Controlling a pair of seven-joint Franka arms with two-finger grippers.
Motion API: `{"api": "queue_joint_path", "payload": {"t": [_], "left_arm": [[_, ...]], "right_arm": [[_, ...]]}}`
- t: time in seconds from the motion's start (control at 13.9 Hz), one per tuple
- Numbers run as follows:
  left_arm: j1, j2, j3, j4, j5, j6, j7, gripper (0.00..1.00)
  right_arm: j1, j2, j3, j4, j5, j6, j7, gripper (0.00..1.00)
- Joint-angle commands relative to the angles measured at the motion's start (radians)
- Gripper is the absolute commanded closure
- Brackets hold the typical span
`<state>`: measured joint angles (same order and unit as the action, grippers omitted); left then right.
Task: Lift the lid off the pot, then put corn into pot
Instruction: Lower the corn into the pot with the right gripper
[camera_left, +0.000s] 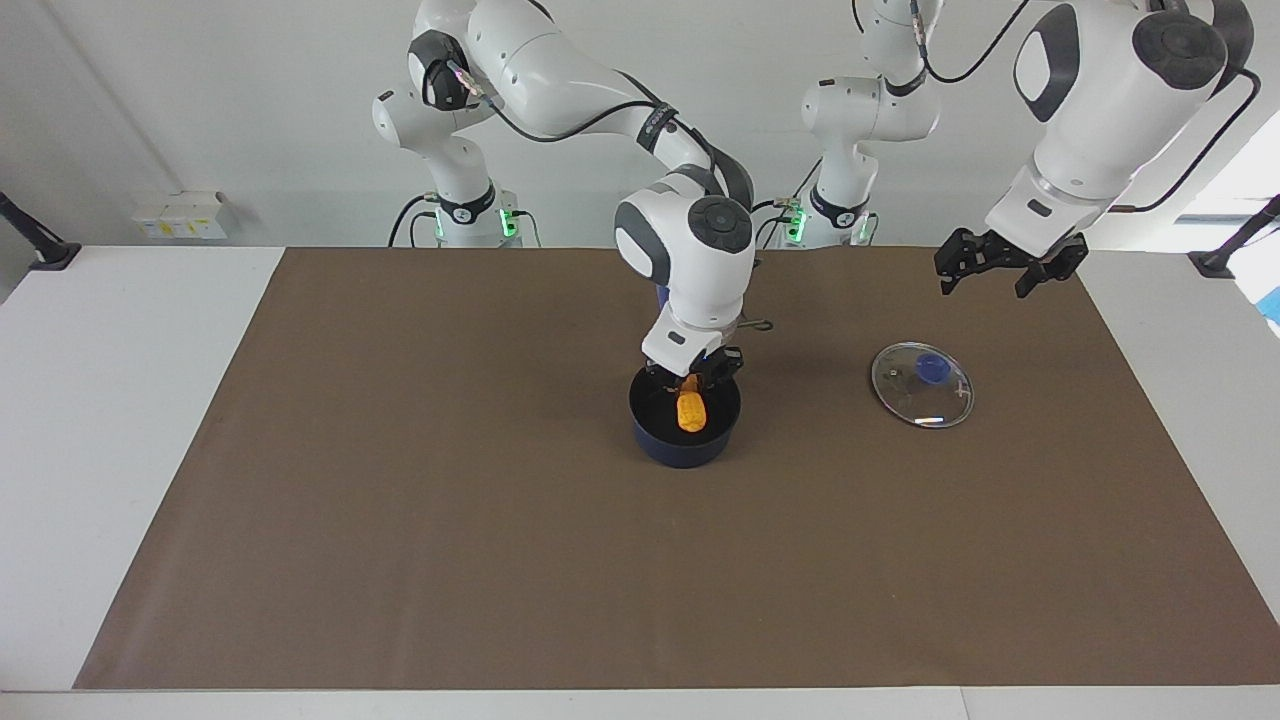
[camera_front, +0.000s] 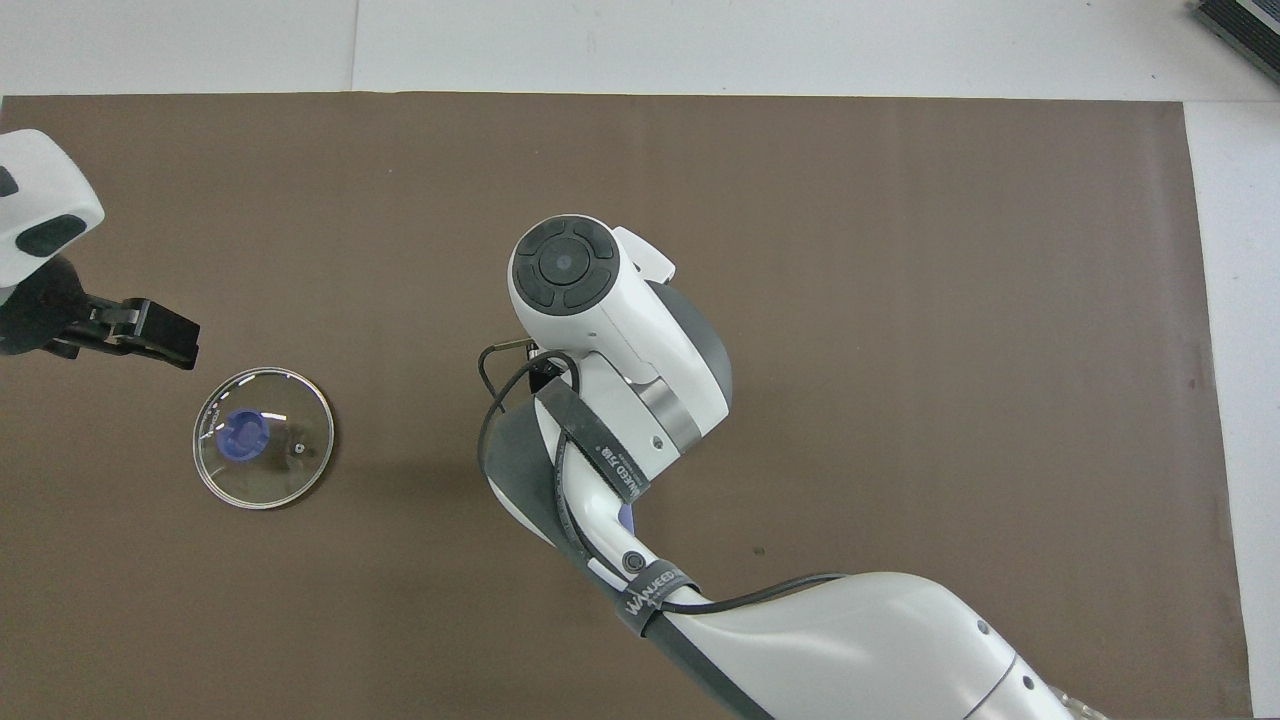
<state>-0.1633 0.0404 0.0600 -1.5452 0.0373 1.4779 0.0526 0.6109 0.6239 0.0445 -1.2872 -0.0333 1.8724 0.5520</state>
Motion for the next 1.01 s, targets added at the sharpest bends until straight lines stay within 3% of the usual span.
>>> {"api": "queue_joint_path", "payload": {"t": [0.0, 0.5, 0.57, 0.65, 0.93], "left_arm": [[0.004, -0.013, 0.006, 0.010, -0.019, -0.018, 0.012, 0.00], [0.008, -0.014, 0.006, 0.008, -0.019, -0.019, 0.012, 0.00], [0.008, -0.014, 0.006, 0.008, -0.019, -0.018, 0.012, 0.00], [0.008, -0.014, 0.006, 0.008, -0.019, -0.018, 0.012, 0.00], [0.008, -0.014, 0.006, 0.008, -0.019, -0.019, 0.012, 0.00]], "right_arm": [[-0.007, -0.045, 0.006, -0.114, -0.014, 0.073, 0.002, 1.00], [-0.011, -0.055, 0.006, -0.178, 0.003, 0.126, -0.033, 1.00], [-0.011, -0.055, 0.006, -0.178, 0.003, 0.137, -0.034, 0.96], [-0.013, -0.055, 0.006, -0.178, 0.000, 0.137, -0.035, 0.59], [-0.014, -0.055, 0.006, -0.173, 0.003, 0.137, -0.035, 0.45]]}}
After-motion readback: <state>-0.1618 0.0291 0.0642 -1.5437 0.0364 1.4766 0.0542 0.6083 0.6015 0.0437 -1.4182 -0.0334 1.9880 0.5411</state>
